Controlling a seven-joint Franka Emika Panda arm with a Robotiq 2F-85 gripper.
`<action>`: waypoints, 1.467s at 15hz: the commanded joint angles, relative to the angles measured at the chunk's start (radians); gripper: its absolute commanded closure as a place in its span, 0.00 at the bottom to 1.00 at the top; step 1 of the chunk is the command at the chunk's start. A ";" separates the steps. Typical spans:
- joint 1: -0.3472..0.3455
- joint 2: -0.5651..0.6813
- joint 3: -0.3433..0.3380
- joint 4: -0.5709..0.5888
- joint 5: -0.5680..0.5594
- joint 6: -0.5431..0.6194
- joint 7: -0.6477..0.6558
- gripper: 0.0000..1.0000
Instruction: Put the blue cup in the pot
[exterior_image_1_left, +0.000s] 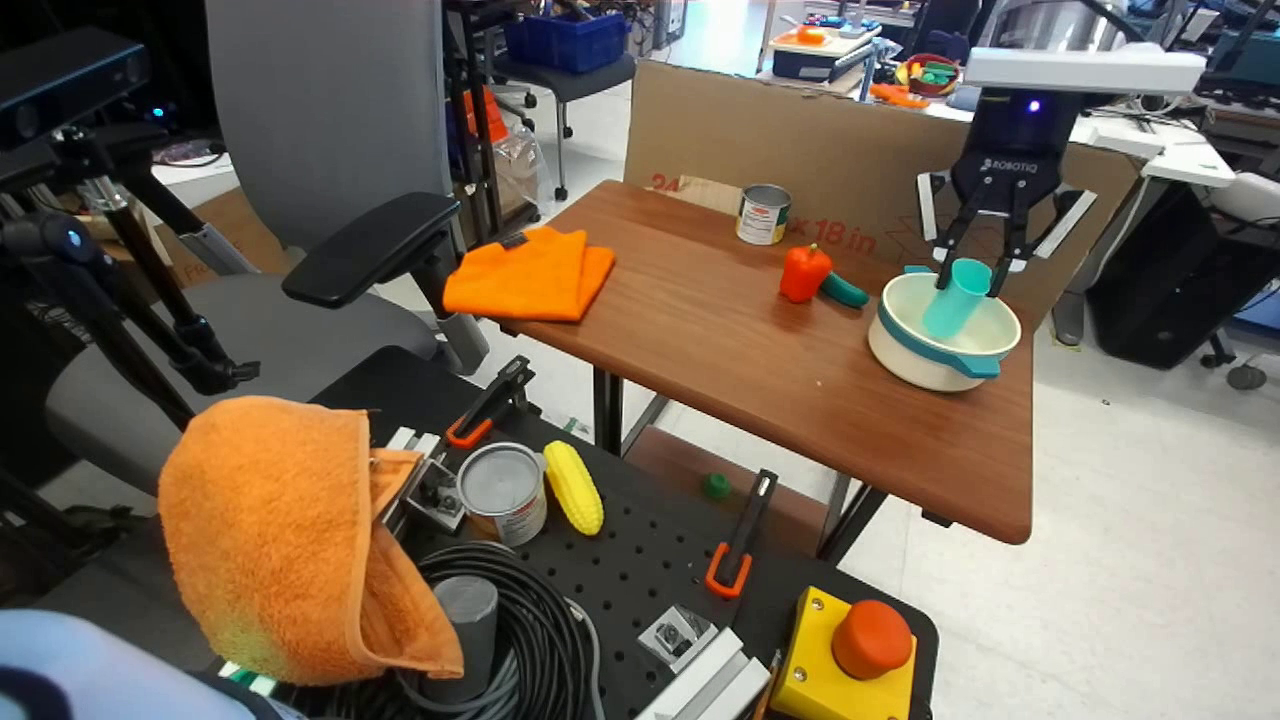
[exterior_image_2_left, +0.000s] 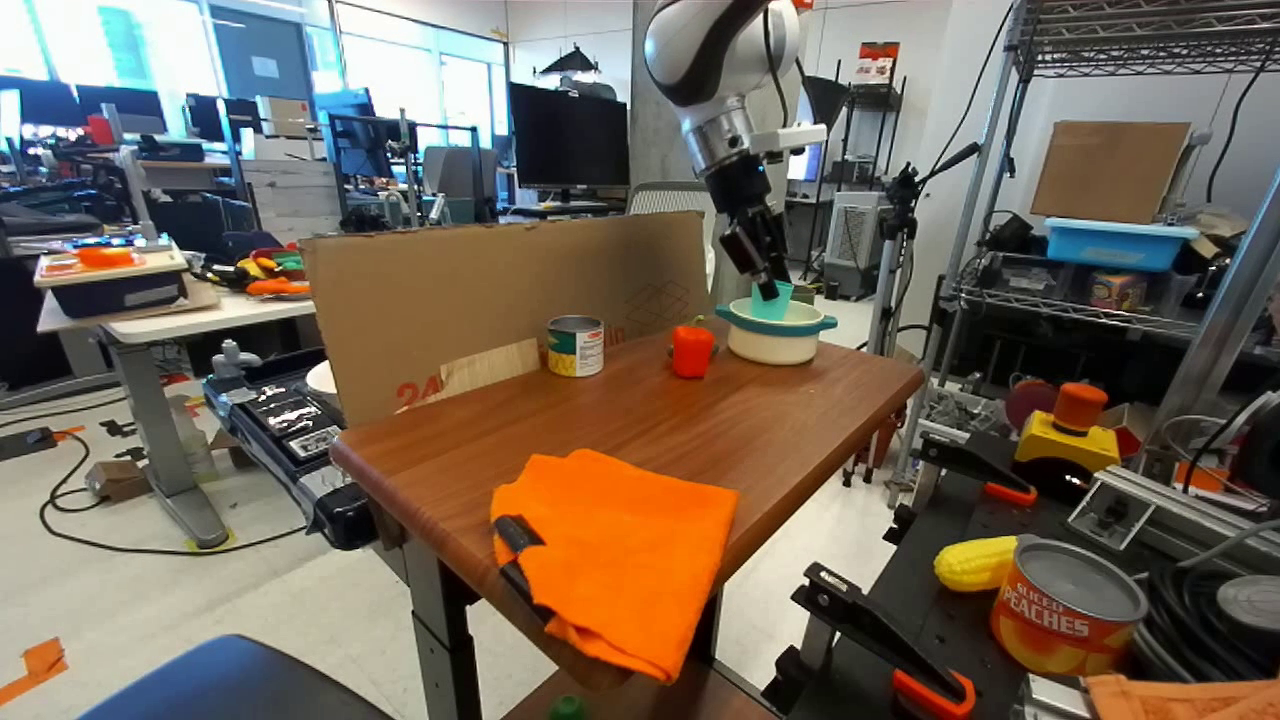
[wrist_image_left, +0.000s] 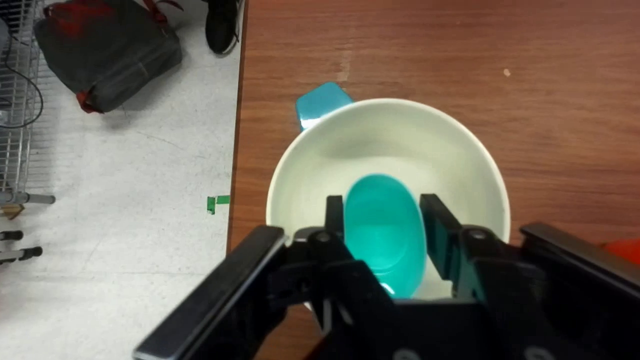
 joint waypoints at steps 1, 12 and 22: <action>0.009 0.079 0.000 0.109 -0.020 -0.106 0.013 0.84; 0.004 0.054 0.002 0.092 -0.027 -0.112 0.040 0.05; -0.044 -0.131 0.014 -0.034 0.060 -0.090 0.039 0.00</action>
